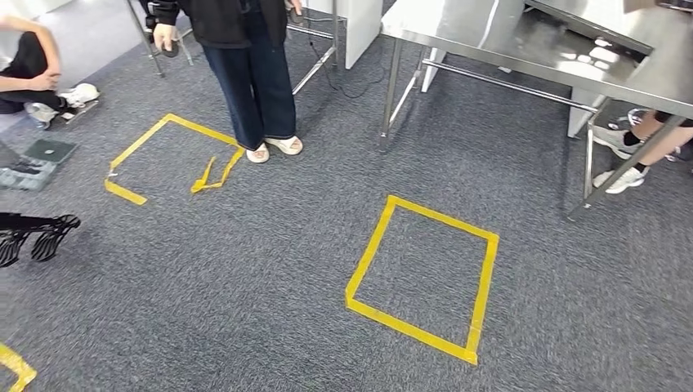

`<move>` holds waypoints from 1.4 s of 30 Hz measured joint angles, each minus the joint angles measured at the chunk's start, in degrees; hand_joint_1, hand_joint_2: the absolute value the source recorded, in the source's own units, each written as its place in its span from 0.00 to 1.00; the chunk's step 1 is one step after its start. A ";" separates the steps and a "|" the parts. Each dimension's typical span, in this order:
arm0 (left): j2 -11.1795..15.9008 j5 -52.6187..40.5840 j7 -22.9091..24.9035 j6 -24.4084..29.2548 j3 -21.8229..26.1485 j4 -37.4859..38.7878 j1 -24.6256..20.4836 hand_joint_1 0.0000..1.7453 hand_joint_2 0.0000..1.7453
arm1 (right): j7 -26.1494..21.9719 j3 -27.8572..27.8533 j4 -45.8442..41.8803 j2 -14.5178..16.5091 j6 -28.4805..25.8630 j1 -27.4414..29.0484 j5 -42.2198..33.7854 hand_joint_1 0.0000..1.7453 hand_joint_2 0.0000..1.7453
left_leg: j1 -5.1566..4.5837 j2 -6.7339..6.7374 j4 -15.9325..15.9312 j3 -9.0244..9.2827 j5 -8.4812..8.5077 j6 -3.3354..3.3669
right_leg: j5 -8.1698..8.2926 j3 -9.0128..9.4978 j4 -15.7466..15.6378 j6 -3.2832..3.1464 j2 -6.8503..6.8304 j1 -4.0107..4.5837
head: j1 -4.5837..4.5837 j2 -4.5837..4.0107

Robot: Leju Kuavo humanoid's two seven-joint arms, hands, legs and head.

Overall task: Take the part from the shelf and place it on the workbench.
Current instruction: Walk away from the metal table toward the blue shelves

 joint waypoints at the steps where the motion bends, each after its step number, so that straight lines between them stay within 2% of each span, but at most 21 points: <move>1: -0.04 -0.05 0.01 0.04 0.00 0.01 0.03 0.00 0.00 | -0.03 0.00 0.00 -0.01 0.07 -0.03 -0.01 0.00 0.00 | -0.07 -0.62 0.01 0.03 0.07 -0.02 | 1.67 1.92 -4.38 0.00 1.01 0.10 | 0.01 0.00; 3: -0.13 -0.18 0.01 0.16 0.00 0.01 0.01 0.00 0.00 | -0.05 0.01 0.00 -0.01 0.17 -0.12 -0.06 0.00 0.00 | -0.31 -1.61 0.09 -0.01 0.18 -0.26 | 3.81 4.57 -10.38 -0.56 2.54 0.43 | -0.01 0.00; 6: -0.15 -0.25 0.01 0.27 0.00 0.03 0.13 0.00 0.00 | -0.20 0.01 0.01 0.04 0.56 -0.16 -0.17 0.00 0.00 | -0.36 -2.62 0.10 -0.35 0.44 -0.91 | 4.49 5.29 -11.58 -1.61 1.98 0.56 | -0.02 0.00; 8: -0.08 -0.23 0.01 0.31 0.00 0.04 0.28 0.00 0.00 | -0.33 0.01 0.01 0.09 0.90 -0.17 -0.14 0.00 0.00 | -0.36 -0.82 1.71 -1.20 -0.74 -1.53 | 4.84 5.56 -11.90 -2.30 0.96 0.10 | -0.18 0.00; 10: -0.01 -0.23 -0.01 0.33 0.00 0.04 0.31 0.00 0.00 | -0.36 0.02 0.01 0.13 1.07 -0.04 -0.05 0.00 0.00 | -0.11 2.11 7.35 -3.82 -4.22 -2.24 | 4.92 5.67 -12.06 -2.77 -0.30 -0.13 | -0.52 0.00; 12: 0.02 -0.23 -0.01 0.33 0.00 0.04 0.34 0.00 0.00 | -0.34 0.02 0.01 0.11 1.11 0.14 -0.04 0.00 0.00 | 0.50 3.14 14.27 -7.13 -7.20 -2.96 | 4.84 5.67 -12.05 -2.91 -1.76 -0.13 | -0.68 0.00; 13: 0.03 -0.23 -0.01 0.33 0.00 0.04 0.39 0.00 0.00 | -0.33 0.02 0.01 0.09 1.14 0.16 -0.03 0.00 0.00 | 0.83 3.35 15.80 -7.88 -7.37 -3.28 | 4.80 5.67 -12.03 -2.92 -2.46 -0.16 | -0.68 0.00; 14: 0.06 -0.24 -0.01 0.33 0.00 0.04 0.45 0.00 0.00 | -0.33 0.02 0.01 0.10 1.18 0.14 -0.03 0.00 0.00 | 1.18 3.61 15.15 -7.50 -6.49 -3.56 | 4.75 5.71 -12.02 -2.89 -3.09 -0.22 | -0.70 0.00; 16: 0.12 -0.28 -0.04 0.33 0.00 0.04 0.47 0.00 0.00 | -0.33 0.02 0.02 0.14 1.27 0.09 -0.02 0.00 0.00 | 1.71 4.99 8.37 -3.72 -3.00 -3.96 | 4.50 5.97 -11.96 -2.57 -4.15 -0.38 | -0.71 0.00; 18: 0.05 -0.32 -0.08 0.33 0.00 0.04 0.31 0.00 0.00 | -0.33 0.02 -0.01 0.02 1.33 0.04 0.01 0.00 0.00 | 1.66 6.93 2.23 -0.25 -1.09 -3.73 | 4.06 6.14 -11.79 -1.82 -5.01 -0.09 | -0.73 0.00; 19: 0.00 -0.32 -0.08 0.33 0.00 0.04 0.22 0.00 0.00 | -0.31 0.02 -0.02 -0.04 1.34 -0.01 0.02 0.00 0.00 | 1.46 7.37 1.08 0.35 -1.03 -3.36 | 3.90 6.27 -11.75 -1.46 -5.40 0.10 | -0.67 0.00; 21: -0.06 -0.36 -0.09 0.33 -0.02 0.04 0.09 0.00 0.00 | -0.24 0.03 -0.02 -0.04 1.34 -0.15 0.03 0.00 0.00 | 0.98 6.45 0.78 0.19 -1.09 -2.31 | 3.79 6.61 -11.94 -0.70 -6.26 0.23 | -0.54 0.00; 23: -0.04 -0.41 -0.09 0.32 -0.01 0.03 0.10 0.00 0.00 | -0.16 0.05 -0.02 -0.05 1.41 -0.29 0.05 0.00 0.00 | 0.87 5.35 0.41 0.14 -0.68 -1.39 | 2.90 6.24 -10.90 -0.14 -5.03 -0.02 | -0.45 0.00; 26: -0.04 -0.51 -0.09 0.11 -0.02 0.04 -0.16 0.00 0.00 | 0.01 0.06 0.01 -0.03 1.85 -0.17 0.01 0.00 0.00 | 0.87 3.53 0.14 -0.10 -0.18 -0.36 | -1.61 1.59 -1.21 -0.68 -1.06 -0.18 | -0.10 0.00; 28: -0.06 -0.55 -0.08 -0.07 -0.03 0.04 -0.24 0.00 0.00 | 0.18 0.06 0.02 -0.08 2.20 0.01 -0.06 0.00 0.00 | 0.64 2.04 0.16 -0.26 -0.08 -0.13 | -3.26 -1.46 4.70 -0.67 -0.47 -0.14 | -0.07 0.00; 30: -0.05 -0.56 -0.06 -0.16 -0.01 0.04 -0.17 0.00 0.00 | 0.23 0.06 0.04 -0.16 2.66 0.05 -0.07 0.00 0.00 | 0.56 0.54 0.20 -0.21 -0.01 -0.13 | -1.41 -0.71 2.33 0.15 -0.24 -0.20 | -0.07 0.00; 32: -0.08 -0.51 -0.07 -0.28 -0.01 0.04 -0.16 0.00 0.00 | 0.22 0.06 0.04 -0.22 3.19 -0.07 0.04 0.00 0.00 | 0.53 -0.82 0.26 -0.08 0.07 -0.35 | 2.04 2.91 -5.81 0.86 1.05 -0.33 | -0.06 0.00; 34: -0.13 -0.41 -0.11 -0.35 -0.01 0.04 -0.17 0.00 0.00 | 0.20 0.08 0.05 -0.26 3.63 -0.29 0.29 0.00 0.00 | 0.34 -1.74 0.32 -0.15 0.18 -0.80 | 3.86 5.03 -10.78 0.38 2.19 -0.27 | -0.05 0.00; 37: -0.15 -0.31 -0.17 -0.34 0.00 0.04 -0.04 0.00 0.00 | 0.29 0.28 0.07 -0.30 4.04 -0.50 0.62 0.00 0.00 | 0.34 -2.33 0.26 -0.52 0.40 -1.65 | 4.33 5.36 -11.30 -1.08 1.45 -0.12 | -0.08 0.00; 39: -0.13 -0.28 -0.20 -0.33 0.00 0.04 0.04 0.00 0.00 | 0.33 0.45 0.07 -0.34 4.13 -0.55 0.77 0.00 0.00 | 0.40 -0.27 2.42 -1.61 -1.15 -2.21 | 4.68 5.52 -11.52 -1.95 0.43 -0.36 | -0.28 0.00; 42: -0.13 -0.27 -0.30 -0.33 -0.01 0.04 -0.04 0.00 0.00 | 0.40 0.51 0.07 -0.44 4.27 -0.40 0.94 0.00 0.00 | 0.66 2.98 12.65 -6.38 -6.69 -2.93 | 4.69 5.48 -11.60 -2.74 -1.54 -0.22 | -0.67 0.00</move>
